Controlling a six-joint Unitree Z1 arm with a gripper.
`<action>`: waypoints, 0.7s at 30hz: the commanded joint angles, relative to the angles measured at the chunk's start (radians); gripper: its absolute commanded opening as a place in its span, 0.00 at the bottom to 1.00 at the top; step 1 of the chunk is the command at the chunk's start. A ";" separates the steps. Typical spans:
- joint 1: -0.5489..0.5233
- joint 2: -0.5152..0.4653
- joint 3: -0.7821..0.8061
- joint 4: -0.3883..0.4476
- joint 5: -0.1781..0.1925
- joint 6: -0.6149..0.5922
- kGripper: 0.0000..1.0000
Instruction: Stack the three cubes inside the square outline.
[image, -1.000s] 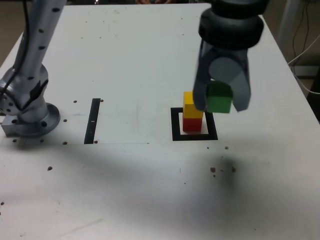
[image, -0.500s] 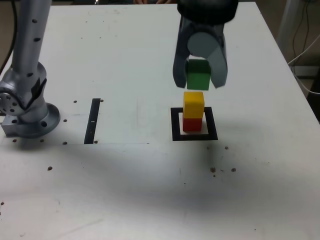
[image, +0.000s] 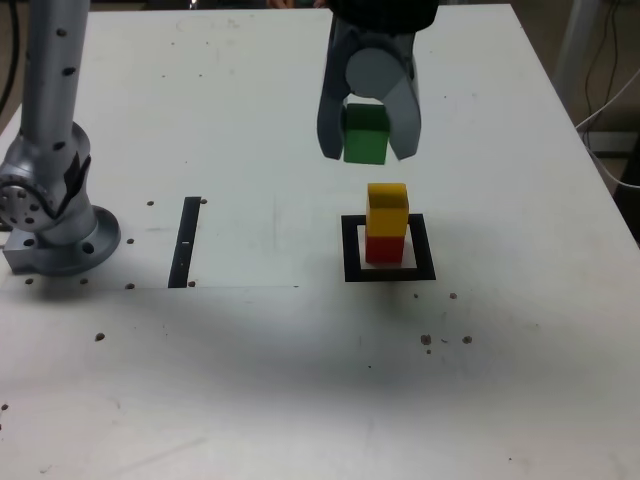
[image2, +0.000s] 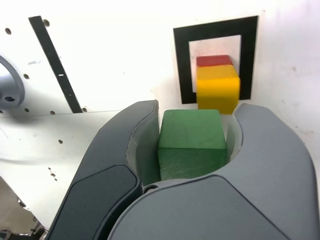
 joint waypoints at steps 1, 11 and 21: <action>0.008 -0.011 0.009 0.007 -0.003 0.004 0.30; 0.024 -0.008 0.038 -0.006 -0.010 0.009 0.30; 0.029 0.025 0.035 -0.031 -0.033 0.013 0.29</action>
